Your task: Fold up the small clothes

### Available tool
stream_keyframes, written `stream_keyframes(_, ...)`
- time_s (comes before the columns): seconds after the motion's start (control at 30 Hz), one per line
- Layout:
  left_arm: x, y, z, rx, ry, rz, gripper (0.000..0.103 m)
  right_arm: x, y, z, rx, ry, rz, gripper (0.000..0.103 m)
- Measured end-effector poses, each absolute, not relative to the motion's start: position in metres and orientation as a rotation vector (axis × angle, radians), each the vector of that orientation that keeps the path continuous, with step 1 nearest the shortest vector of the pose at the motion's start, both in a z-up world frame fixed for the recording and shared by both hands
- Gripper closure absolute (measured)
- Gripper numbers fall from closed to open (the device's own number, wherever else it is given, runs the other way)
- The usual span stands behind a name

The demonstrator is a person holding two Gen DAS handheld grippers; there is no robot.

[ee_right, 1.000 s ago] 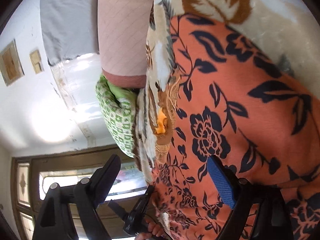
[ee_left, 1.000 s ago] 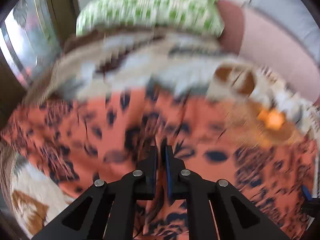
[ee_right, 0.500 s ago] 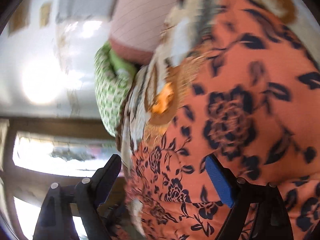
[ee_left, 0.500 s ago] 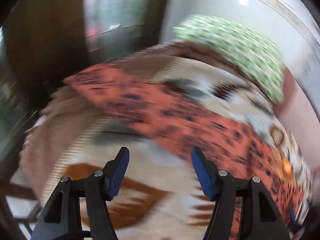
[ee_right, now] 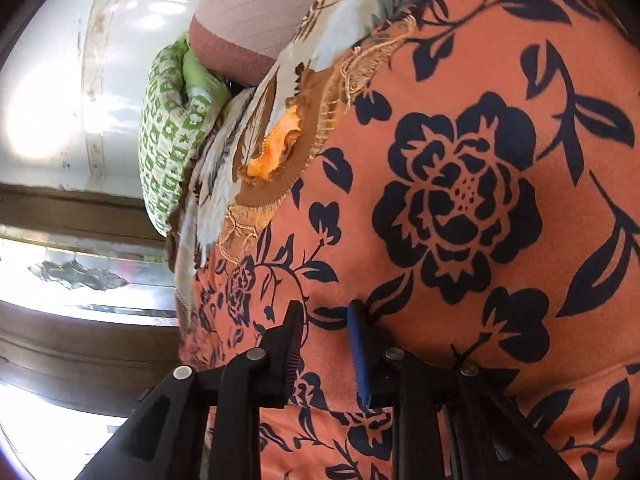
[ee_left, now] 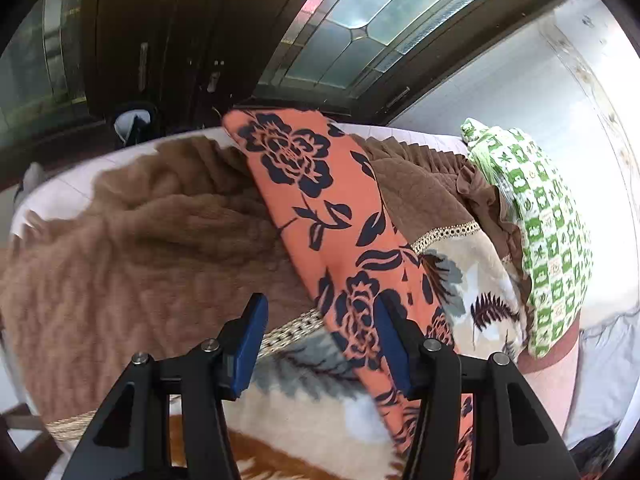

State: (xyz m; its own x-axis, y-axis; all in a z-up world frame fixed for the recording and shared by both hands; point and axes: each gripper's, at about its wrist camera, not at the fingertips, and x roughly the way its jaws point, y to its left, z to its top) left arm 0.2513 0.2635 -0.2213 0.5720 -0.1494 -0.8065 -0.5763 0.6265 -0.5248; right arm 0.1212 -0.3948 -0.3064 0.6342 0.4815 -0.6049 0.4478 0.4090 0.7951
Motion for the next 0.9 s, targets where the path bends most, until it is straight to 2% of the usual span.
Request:
stream_keyframes(0.23,0.276,0.267,-0.236,-0.961,0.899,0.283,0.048,0.125,-0.388,-0.298,1.118,0.96,0.016,0.078)
stream_keyframes(0.3,0.287,0.268,-0.241,-0.959,0.903,0.275,0.057,0.125,-0.387,-0.297,1.1,0.963,0.015,0.078)
stream_keyframes(0.37,0.293,0.27,-0.248,-0.964,0.908,0.274,0.077,0.128,-0.386,-0.296,1.098,0.965,0.015,0.078)
stream_keyframes(0.43,0.296,0.27,-0.252,-0.948,0.908,0.283,0.091,0.126,-0.388,-0.297,1.105,0.966,0.018,0.078)
stream_keyframes(0.47,0.295,0.271,-0.253,-0.936,0.901,0.29,0.094,0.126,-0.388,-0.298,1.107,0.966,0.019,0.078)
stream_keyframes(0.63,0.294,0.253,-0.229,-0.792,0.865,0.269,0.098,0.13,-0.386,-0.297,1.094,0.965,0.016,0.078)
stream_keyframes(0.9,0.287,0.141,-0.128,-0.526,0.788,-0.019,0.098,0.127,-0.391,-0.293,1.134,0.929,0.018,0.076)
